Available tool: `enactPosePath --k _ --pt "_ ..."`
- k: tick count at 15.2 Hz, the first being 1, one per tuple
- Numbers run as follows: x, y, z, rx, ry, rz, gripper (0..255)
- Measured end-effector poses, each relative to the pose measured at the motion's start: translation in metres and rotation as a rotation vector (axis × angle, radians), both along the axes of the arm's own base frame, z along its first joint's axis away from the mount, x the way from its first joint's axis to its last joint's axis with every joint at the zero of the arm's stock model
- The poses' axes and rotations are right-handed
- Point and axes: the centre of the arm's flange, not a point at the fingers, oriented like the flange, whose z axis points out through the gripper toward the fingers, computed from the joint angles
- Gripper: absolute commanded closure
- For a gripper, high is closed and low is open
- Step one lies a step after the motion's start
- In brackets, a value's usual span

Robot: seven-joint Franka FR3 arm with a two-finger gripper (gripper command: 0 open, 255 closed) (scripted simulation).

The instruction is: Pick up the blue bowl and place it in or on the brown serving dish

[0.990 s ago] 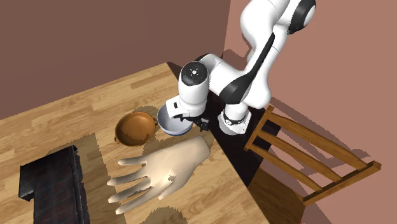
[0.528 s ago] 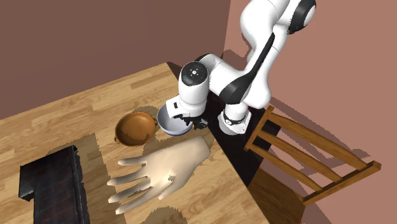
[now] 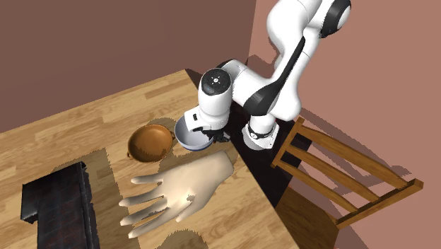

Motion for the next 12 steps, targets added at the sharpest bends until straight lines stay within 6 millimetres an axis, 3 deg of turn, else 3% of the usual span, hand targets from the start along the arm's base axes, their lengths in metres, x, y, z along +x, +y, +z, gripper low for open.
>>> enactPosePath --k 12 --pt "0.001 -0.001 0.054 0.002 0.009 -0.003 255"
